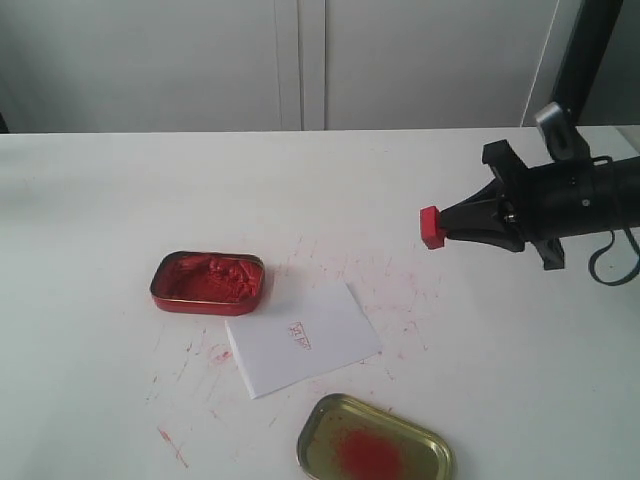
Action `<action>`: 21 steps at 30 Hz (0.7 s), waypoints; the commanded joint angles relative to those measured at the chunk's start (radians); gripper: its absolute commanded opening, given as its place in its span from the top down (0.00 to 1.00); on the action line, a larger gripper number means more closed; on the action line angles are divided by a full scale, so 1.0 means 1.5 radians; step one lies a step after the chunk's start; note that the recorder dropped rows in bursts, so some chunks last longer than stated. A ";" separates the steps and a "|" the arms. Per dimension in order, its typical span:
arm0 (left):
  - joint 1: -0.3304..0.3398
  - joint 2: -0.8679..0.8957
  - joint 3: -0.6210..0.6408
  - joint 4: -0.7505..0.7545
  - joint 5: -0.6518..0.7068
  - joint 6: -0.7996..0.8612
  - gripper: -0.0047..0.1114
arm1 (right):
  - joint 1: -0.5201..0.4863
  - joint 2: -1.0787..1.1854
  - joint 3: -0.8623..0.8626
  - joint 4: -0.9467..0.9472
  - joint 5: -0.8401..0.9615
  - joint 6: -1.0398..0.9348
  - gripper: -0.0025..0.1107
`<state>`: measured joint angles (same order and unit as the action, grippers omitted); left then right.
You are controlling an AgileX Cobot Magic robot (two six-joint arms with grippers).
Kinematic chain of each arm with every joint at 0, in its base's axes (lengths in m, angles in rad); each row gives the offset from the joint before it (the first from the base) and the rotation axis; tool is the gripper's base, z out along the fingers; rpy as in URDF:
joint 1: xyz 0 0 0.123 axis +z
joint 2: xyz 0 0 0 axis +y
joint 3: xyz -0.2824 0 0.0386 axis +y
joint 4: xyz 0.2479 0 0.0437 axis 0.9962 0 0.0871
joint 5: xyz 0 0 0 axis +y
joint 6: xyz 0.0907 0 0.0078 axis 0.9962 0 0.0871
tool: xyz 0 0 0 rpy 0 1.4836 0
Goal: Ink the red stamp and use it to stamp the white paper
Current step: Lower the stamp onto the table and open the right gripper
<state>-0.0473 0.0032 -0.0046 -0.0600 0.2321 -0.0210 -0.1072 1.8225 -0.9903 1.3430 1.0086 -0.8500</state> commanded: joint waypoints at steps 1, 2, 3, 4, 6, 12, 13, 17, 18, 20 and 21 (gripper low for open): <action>0.003 -0.002 0.003 -0.005 0.000 -0.001 0.96 | 0.019 0.037 0.003 0.060 -0.011 -0.033 0.98; 0.003 -0.002 0.003 -0.005 0.000 -0.001 0.96 | 0.022 0.046 0.003 0.067 -0.009 -0.038 0.98; 0.003 -0.002 0.003 -0.005 0.000 -0.001 0.96 | 0.025 0.055 0.003 0.071 -0.009 -0.043 0.98; 0.003 -0.002 0.003 -0.005 0.000 -0.001 0.96 | 0.025 0.063 0.003 0.075 -0.009 -0.047 0.98; 0.003 -0.002 0.003 -0.005 0.000 -0.001 0.96 | 0.025 0.076 0.003 0.078 -0.009 -0.053 0.98; 0.003 -0.002 0.003 -0.005 0.000 -0.001 0.96 | 0.025 0.110 0.003 0.081 -0.038 -0.083 0.98; 0.003 -0.002 0.003 -0.005 0.000 -0.001 0.96 | 0.025 0.116 0.003 0.081 -0.040 -0.083 0.98; 0.003 -0.002 0.003 -0.005 0.000 -0.001 0.96 | 0.025 0.139 0.003 0.081 -0.054 -0.084 0.98; 0.003 -0.002 0.003 -0.005 0.000 -0.001 0.96 | 0.025 0.145 0.003 0.081 -0.056 -0.084 0.98; 0.003 -0.002 0.003 -0.005 0.000 -0.001 0.96 | 0.025 0.146 0.003 0.081 -0.059 -0.094 0.98; 0.003 -0.002 0.003 -0.005 0.000 -0.001 0.96 | 0.025 0.148 0.003 0.081 -0.063 -0.094 0.98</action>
<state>-0.0473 0.0032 -0.0046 -0.0600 0.2321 -0.0210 -0.0697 2.0423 -0.9903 1.4554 0.9184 -0.9685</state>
